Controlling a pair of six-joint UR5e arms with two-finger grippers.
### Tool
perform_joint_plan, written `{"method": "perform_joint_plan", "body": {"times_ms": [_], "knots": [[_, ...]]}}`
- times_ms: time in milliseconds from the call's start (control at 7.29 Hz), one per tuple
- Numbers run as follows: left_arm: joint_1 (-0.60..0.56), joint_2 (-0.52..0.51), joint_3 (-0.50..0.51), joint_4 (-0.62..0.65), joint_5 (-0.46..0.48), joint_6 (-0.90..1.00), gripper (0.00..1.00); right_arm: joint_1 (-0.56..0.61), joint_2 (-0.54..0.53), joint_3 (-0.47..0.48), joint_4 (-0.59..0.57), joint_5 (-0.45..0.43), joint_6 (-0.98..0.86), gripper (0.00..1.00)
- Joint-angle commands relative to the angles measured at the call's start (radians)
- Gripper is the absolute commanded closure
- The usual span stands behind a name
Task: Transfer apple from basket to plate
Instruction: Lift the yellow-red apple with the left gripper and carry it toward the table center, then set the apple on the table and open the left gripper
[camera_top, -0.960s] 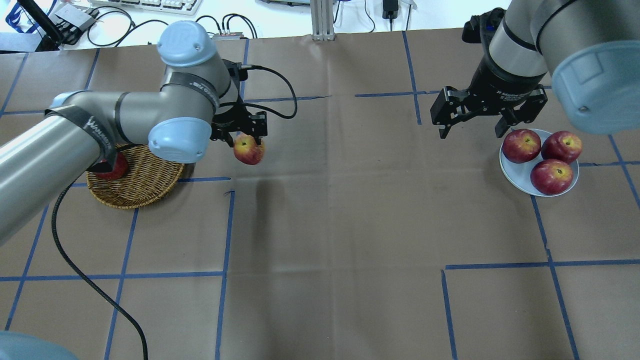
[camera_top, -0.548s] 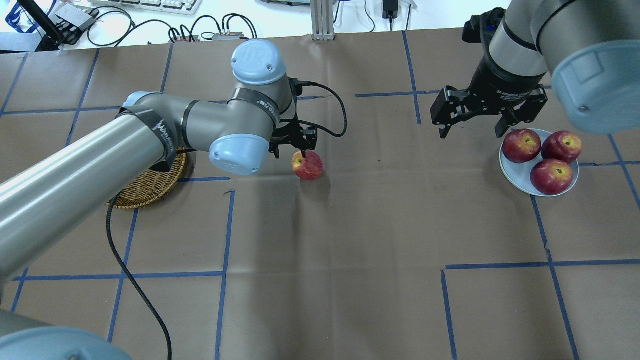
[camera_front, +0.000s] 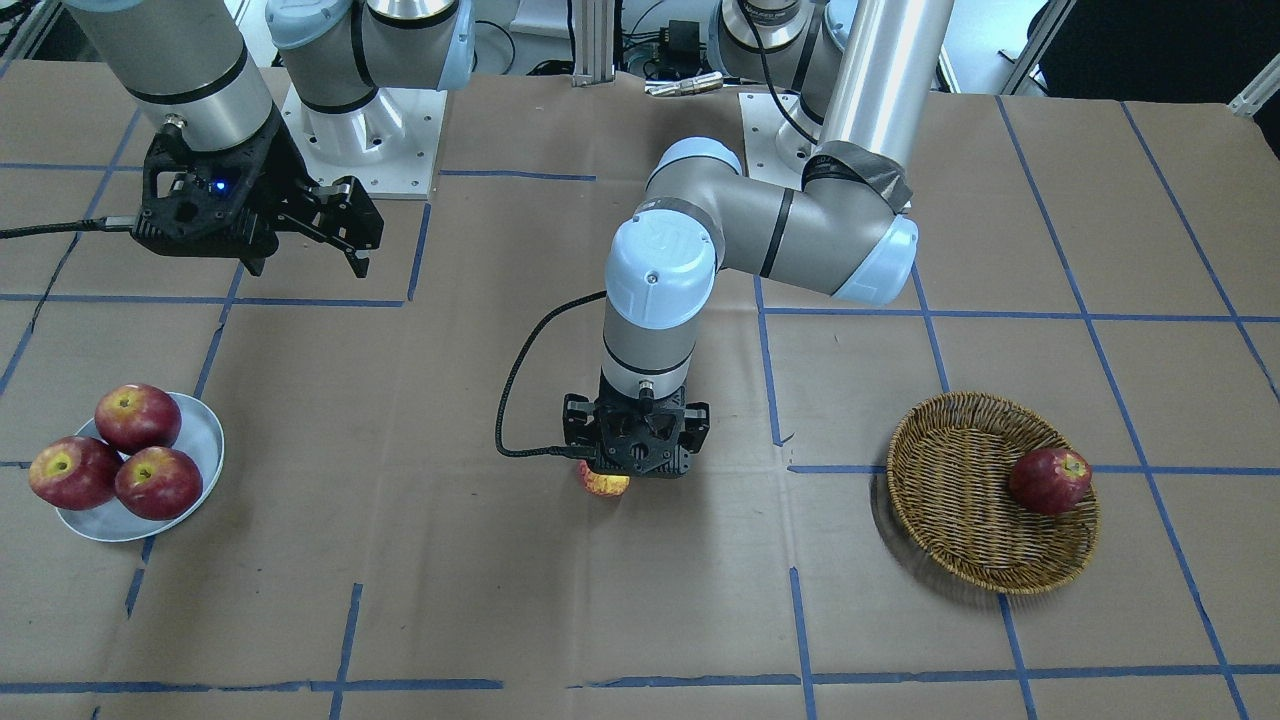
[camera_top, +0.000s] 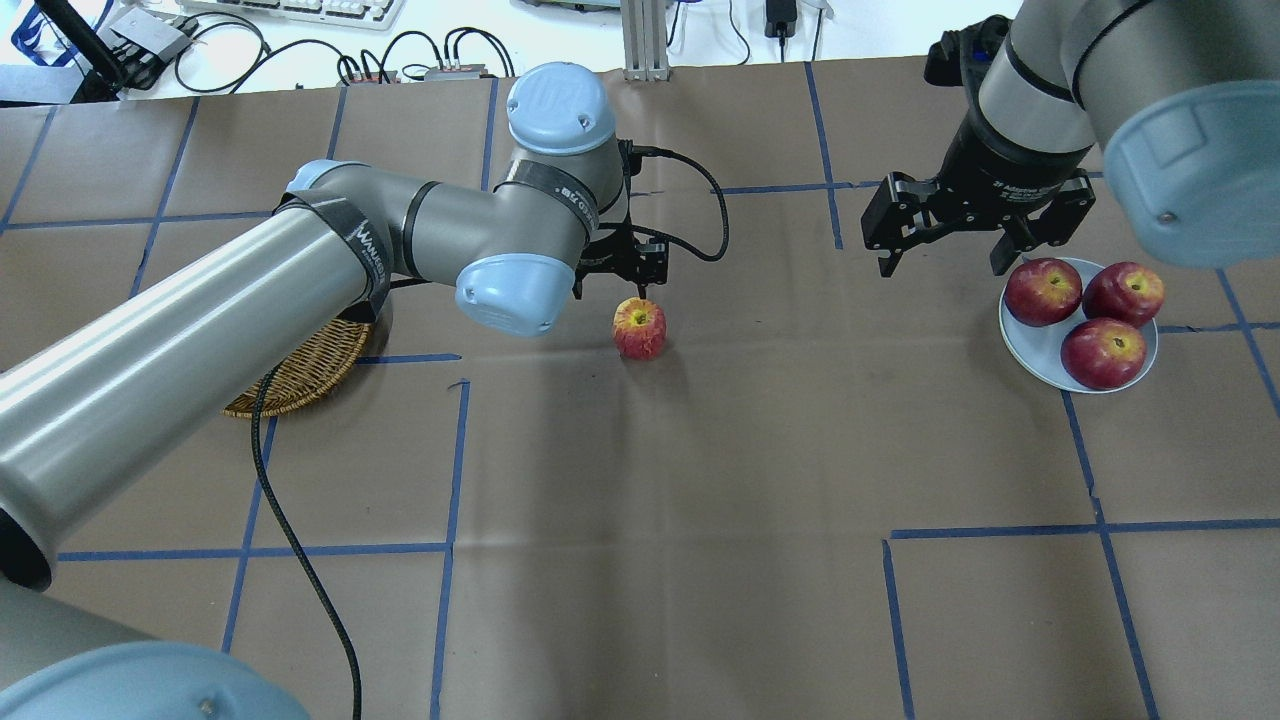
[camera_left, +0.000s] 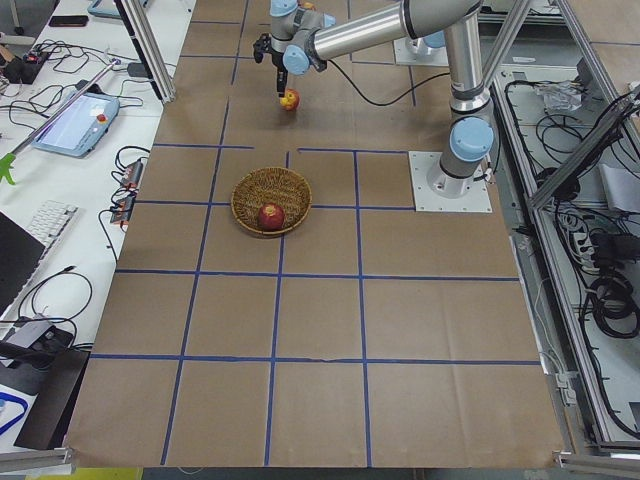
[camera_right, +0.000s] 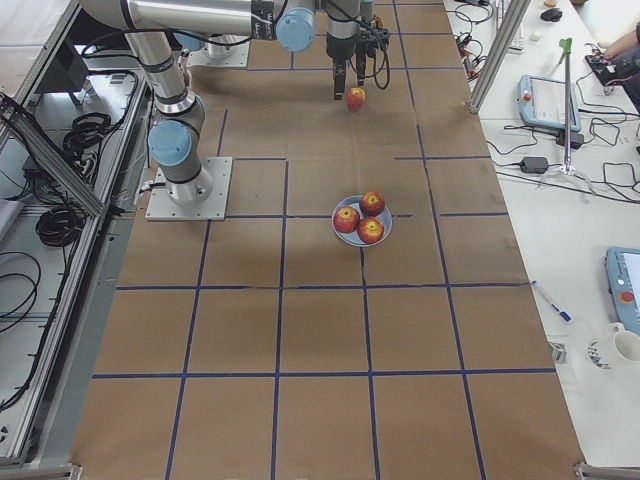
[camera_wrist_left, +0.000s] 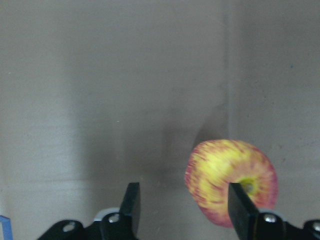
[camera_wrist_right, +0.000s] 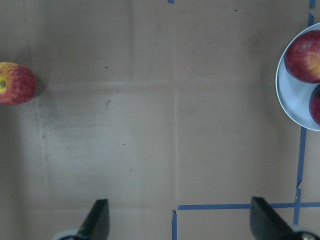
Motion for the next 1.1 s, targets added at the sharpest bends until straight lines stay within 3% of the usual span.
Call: {"method": "perform_joint_plan", "body": {"times_ms": [0, 548, 960], "knots": [[-0.001, 0.007, 0.002, 0.0, 0.001, 0.001, 0.12, 0.0, 0.0, 0.0, -0.002, 0.001, 0.0, 0.0], [0.001, 0.017, 0.003, -0.003, -0.001, 0.002, 0.07, 0.005, -0.005, -0.011, -0.006, 0.001, 0.017, 0.0], [0.106, 0.149, 0.0, -0.124, -0.001, 0.124, 0.01, 0.023, 0.035, -0.017, -0.057, 0.005, 0.06, 0.0]]}}
